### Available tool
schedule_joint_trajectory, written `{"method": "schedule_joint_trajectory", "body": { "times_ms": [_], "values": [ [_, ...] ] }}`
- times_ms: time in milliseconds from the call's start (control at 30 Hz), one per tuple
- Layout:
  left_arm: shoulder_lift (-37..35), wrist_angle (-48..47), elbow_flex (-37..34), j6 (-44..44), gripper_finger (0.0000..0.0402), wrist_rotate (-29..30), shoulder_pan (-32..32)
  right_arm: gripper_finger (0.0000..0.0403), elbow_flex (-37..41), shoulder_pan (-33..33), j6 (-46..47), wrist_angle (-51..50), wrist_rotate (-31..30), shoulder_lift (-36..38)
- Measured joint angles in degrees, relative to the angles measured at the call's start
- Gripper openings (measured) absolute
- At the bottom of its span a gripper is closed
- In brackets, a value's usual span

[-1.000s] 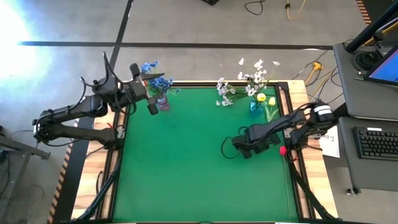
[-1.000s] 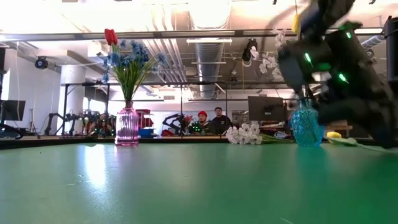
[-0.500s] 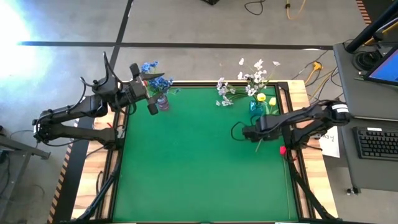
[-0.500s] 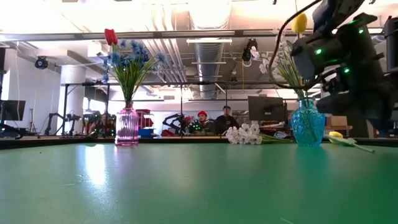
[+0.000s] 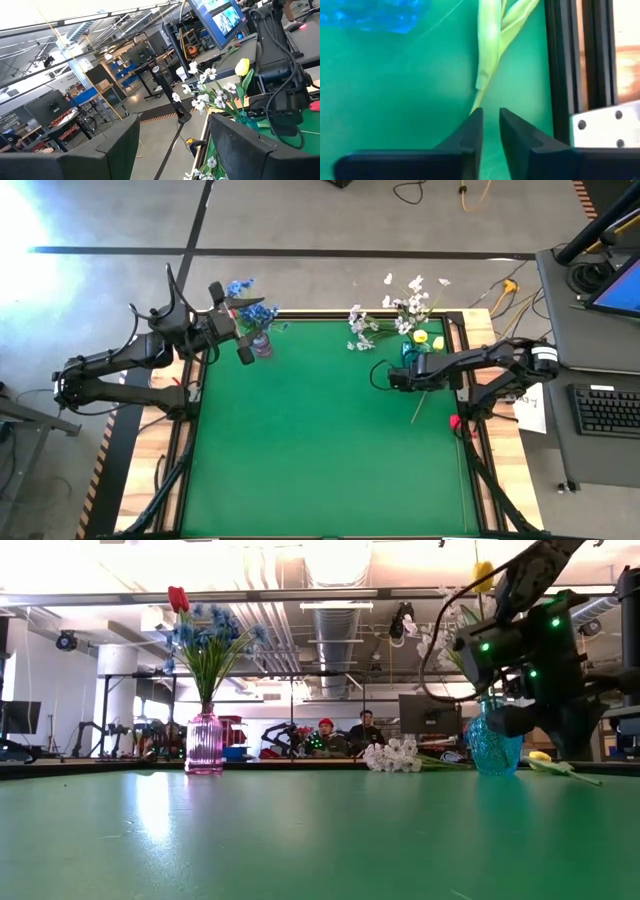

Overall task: Sort flowers into vase by color
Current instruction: Put the yellow tulip into the blue vase

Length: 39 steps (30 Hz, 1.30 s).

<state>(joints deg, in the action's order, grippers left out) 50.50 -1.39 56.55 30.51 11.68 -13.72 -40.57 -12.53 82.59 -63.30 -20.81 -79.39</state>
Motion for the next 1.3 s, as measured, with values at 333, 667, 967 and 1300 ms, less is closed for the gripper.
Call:
{"method": "schedule_joint_trajectory", "body": {
  "times_ms": [333,667,967,1300],
  "values": [
    [0.02,-0.04,0.00,-0.10,0.0229,-0.02,0.00,0.0160,3.88,-0.90,0.42,8.55,-2.39,-2.89],
    [0.02,0.00,0.00,-0.48,0.0229,-0.02,0.00,0.0097,4.90,-0.88,2.49,10.25,-2.75,-2.97],
    [0.02,0.09,0.00,0.10,0.0229,0.00,-0.02,0.0013,5.81,-0.89,0.78,9.89,-1.26,-2.97],
    [0.02,0.07,0.00,0.14,0.0229,-0.02,-0.02,0.0012,0.92,-0.12,-7.04,1.72,10.72,1.89]
  ]
}}
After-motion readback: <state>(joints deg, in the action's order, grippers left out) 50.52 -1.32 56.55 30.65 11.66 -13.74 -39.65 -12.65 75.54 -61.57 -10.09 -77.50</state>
